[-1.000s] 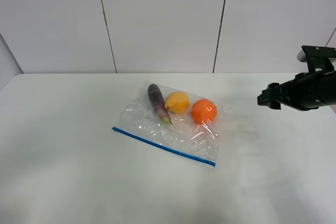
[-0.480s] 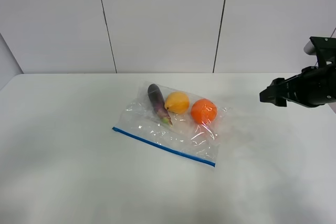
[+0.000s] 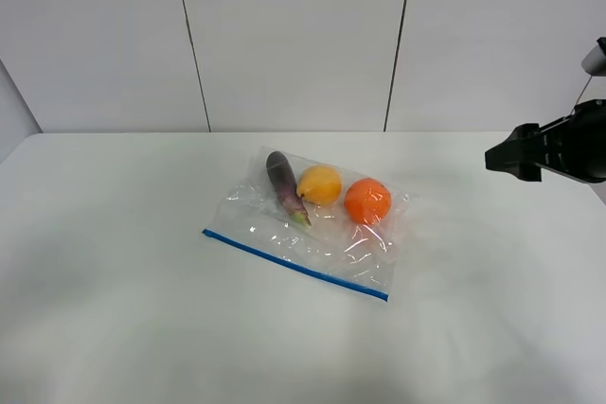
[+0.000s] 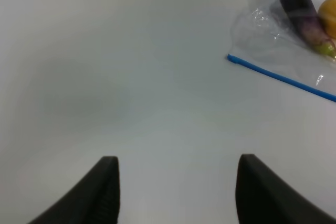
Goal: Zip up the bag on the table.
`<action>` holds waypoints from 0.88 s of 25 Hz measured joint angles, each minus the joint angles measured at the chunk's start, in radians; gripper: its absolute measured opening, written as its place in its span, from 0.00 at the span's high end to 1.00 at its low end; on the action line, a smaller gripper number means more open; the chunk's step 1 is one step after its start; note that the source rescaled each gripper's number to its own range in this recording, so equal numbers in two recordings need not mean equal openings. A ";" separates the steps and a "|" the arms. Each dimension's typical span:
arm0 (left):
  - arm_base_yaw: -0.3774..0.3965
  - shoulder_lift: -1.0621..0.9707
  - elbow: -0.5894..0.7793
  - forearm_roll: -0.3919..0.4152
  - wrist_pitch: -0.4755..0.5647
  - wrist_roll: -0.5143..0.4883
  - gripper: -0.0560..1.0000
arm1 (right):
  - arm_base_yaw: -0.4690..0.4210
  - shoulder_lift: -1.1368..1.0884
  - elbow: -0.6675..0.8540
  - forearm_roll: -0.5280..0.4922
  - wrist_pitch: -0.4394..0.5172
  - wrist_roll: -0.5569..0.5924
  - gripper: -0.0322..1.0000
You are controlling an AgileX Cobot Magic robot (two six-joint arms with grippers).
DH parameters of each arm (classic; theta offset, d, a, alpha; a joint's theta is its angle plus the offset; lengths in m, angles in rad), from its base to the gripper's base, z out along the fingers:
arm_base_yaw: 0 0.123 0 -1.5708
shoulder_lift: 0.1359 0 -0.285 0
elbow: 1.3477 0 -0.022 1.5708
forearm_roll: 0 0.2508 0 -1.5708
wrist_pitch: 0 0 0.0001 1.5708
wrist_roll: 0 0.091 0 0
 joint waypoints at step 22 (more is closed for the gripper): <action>0.000 0.000 0.000 0.000 0.000 0.000 0.28 | 0.000 -0.224 0.087 -0.327 0.046 0.360 0.00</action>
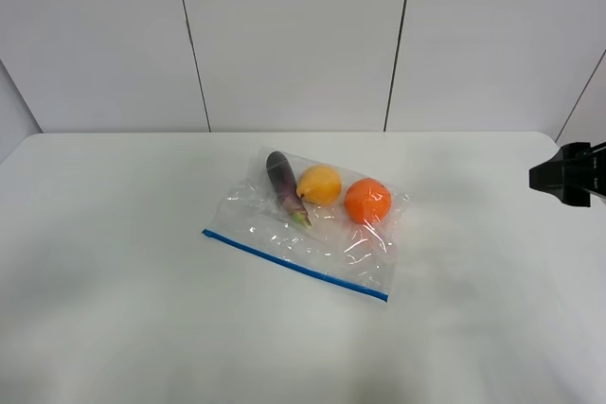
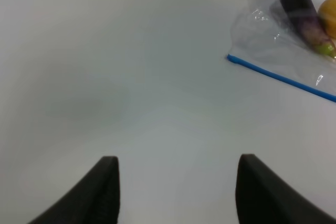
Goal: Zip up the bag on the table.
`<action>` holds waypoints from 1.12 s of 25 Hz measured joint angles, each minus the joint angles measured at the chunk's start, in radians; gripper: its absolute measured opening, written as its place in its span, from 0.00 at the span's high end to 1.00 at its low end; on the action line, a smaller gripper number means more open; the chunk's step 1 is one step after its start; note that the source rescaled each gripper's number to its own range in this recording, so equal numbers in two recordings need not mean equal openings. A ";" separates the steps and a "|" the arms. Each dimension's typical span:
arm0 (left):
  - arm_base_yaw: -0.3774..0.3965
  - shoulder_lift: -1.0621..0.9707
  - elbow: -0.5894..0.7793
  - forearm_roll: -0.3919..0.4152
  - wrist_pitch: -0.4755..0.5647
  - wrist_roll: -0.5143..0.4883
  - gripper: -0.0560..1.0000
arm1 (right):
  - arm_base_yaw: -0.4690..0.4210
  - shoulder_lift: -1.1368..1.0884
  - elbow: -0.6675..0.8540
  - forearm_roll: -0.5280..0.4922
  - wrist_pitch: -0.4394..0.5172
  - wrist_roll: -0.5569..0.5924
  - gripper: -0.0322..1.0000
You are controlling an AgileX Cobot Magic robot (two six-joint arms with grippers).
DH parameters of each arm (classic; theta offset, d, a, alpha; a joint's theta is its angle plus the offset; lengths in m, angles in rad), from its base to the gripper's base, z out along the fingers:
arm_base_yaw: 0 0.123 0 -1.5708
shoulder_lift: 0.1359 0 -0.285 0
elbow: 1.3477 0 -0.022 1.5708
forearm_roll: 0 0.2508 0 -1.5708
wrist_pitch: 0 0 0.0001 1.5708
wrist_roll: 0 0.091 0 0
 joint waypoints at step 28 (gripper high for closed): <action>0.000 0.000 0.000 0.000 0.000 0.000 0.28 | 0.000 -0.556 0.081 -0.220 0.363 0.206 0.00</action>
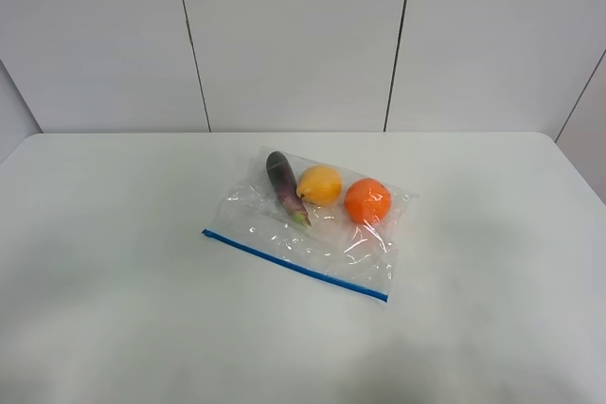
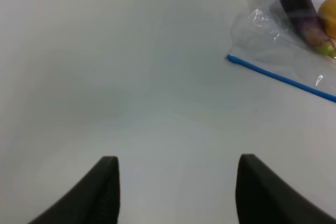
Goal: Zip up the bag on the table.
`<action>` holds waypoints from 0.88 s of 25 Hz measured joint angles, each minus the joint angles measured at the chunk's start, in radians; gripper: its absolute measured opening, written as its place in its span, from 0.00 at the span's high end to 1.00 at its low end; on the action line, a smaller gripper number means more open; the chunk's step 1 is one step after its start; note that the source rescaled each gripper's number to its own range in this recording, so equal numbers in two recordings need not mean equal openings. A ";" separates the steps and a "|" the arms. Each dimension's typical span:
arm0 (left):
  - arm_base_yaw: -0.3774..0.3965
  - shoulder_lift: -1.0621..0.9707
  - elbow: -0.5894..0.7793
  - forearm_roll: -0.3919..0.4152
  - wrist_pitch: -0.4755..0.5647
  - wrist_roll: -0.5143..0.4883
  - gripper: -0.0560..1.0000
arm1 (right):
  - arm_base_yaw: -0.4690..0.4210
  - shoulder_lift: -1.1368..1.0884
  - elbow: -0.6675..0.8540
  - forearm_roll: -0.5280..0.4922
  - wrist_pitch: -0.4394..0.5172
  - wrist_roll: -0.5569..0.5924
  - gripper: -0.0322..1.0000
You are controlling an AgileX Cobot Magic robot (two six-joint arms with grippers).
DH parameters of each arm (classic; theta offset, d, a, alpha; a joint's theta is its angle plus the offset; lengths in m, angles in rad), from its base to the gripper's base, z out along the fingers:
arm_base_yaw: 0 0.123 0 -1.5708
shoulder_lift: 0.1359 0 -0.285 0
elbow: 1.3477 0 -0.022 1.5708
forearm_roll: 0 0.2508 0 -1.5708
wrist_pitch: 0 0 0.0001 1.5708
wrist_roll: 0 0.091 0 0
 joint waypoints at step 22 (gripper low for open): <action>0.000 0.000 0.000 0.000 0.000 0.000 0.28 | 0.000 -0.259 0.002 -0.021 0.108 0.027 0.00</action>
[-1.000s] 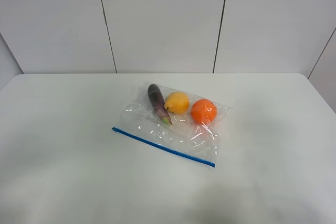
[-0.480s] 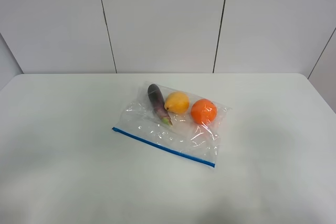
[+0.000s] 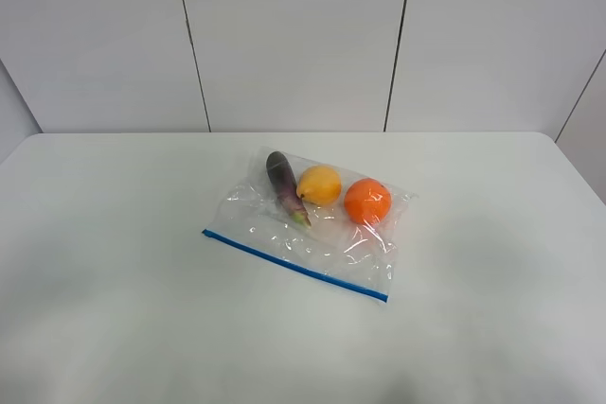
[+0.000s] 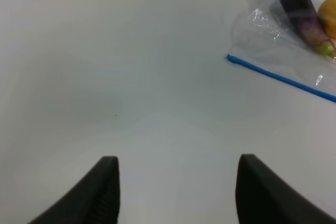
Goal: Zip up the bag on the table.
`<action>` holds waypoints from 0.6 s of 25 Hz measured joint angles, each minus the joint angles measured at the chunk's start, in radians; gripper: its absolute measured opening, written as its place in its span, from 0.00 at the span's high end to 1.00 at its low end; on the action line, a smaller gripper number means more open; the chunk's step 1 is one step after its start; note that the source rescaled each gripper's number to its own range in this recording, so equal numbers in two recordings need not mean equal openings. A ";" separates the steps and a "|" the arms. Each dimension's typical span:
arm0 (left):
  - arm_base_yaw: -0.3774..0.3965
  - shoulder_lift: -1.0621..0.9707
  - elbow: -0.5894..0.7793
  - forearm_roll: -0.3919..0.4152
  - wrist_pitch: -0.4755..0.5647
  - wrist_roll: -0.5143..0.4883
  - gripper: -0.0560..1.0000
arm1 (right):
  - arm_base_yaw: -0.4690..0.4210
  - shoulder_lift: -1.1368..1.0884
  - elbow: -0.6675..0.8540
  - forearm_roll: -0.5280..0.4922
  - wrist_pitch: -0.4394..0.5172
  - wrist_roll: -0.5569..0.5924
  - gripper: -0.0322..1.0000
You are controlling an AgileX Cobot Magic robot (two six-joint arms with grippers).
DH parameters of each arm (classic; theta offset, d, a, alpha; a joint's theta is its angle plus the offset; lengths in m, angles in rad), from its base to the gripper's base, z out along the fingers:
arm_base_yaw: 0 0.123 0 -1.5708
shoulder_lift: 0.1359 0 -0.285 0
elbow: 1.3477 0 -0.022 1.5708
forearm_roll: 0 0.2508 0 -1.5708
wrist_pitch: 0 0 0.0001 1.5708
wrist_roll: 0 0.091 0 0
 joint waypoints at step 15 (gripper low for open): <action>0.000 0.000 0.000 0.000 0.000 0.000 0.28 | 0.000 -0.141 0.068 0.003 0.004 0.025 0.00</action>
